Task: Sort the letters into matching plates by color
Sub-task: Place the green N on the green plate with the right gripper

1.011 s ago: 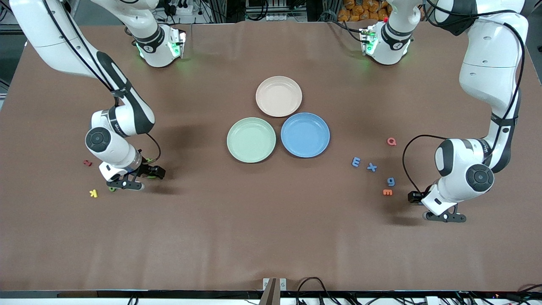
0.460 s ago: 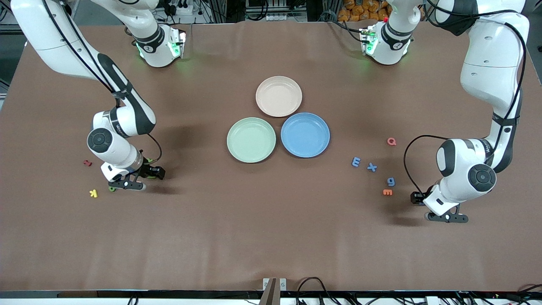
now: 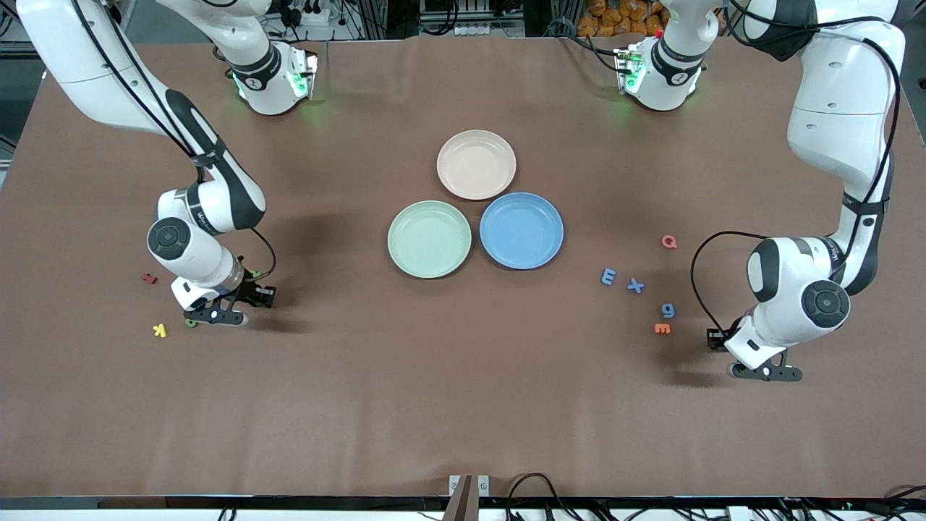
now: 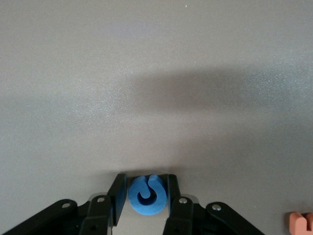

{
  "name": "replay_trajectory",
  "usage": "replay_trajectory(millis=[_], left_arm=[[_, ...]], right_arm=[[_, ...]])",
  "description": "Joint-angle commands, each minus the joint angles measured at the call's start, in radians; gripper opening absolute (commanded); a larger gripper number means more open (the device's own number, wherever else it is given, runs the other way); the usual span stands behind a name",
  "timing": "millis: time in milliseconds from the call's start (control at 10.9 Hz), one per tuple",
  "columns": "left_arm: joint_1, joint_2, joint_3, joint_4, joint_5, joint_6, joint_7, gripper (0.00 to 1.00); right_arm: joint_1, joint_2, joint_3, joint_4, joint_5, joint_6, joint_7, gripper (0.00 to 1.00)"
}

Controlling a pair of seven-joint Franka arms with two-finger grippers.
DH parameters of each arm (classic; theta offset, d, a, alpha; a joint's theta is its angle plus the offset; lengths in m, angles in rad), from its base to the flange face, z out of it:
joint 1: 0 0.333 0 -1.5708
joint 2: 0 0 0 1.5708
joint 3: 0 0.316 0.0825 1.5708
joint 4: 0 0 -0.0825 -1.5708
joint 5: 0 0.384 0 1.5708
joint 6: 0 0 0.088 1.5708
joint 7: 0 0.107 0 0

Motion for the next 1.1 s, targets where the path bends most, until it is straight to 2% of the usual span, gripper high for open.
replay_trajectory(millis=[0, 92, 276, 460, 735, 1011], left_arm=[[0.003, 0.014, 0.002, 0.017, -0.017, 0.009, 0.027, 0.13], [-0.002, 0.012, 0.002, 0.019, -0.017, 0.009, 0.026, 0.00], [-0.005, 0.004, 0.002, 0.019, -0.017, 0.007, 0.024, 0.00], [-0.005, 0.001, 0.002, 0.019, -0.017, 0.007, 0.024, 0.00], [-0.005, -0.034, -0.024, 0.016, -0.022, -0.033, 0.019, 0.00], [-0.003, -0.113, -0.064, 0.014, -0.022, -0.166, 0.021, 0.00]], right_arm=[[-0.035, -0.010, 0.034, -0.006, -0.030, -0.001, 0.037, 0.24], [-0.035, -0.021, 0.043, -0.006, -0.028, -0.007, 0.037, 0.23], [-0.028, -0.068, 0.066, 0.000, -0.024, -0.107, 0.075, 0.20], [0.002, -0.105, 0.091, -0.001, -0.022, -0.134, 0.138, 0.20], [0.114, -0.139, 0.091, 0.000, -0.013, -0.143, 0.235, 0.20], [0.258, -0.147, 0.089, 0.009, 0.018, -0.169, 0.354, 0.20]])
